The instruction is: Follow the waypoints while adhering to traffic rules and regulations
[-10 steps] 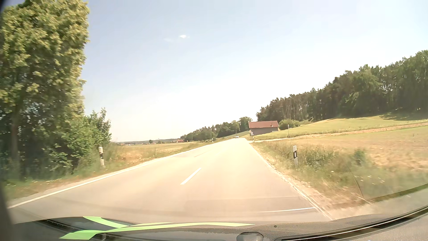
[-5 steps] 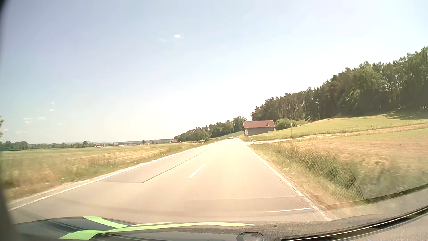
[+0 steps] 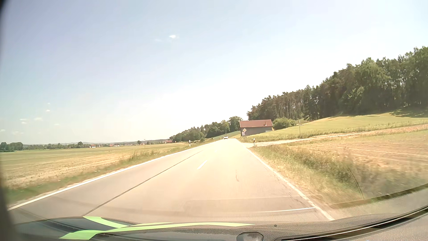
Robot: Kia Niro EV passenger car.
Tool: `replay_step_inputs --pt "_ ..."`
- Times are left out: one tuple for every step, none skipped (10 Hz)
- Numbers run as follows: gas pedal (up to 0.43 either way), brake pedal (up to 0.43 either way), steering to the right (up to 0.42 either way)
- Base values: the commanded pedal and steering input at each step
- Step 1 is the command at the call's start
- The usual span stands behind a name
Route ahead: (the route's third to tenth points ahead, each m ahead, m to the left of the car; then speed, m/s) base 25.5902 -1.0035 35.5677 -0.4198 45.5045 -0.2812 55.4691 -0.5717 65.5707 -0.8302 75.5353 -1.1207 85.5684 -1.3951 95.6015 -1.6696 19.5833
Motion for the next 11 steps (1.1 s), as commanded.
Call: replay_step_inputs --pt "0.228 0.000 0.005" --pt "0.228 0.000 0.004" --pt "0.209 0.000 0.003" --pt "0.197 0.000 0.001" --pt "0.197 0.000 0.000" --pt "0.197 0.000 -0.002" --pt "0.209 0.000 -0.005" --pt "0.209 0.000 -0.006" --pt "0.228 0.000 -0.007" --pt "0.240 0.000 -0.007" --pt "0.240 0.000 -0.006"
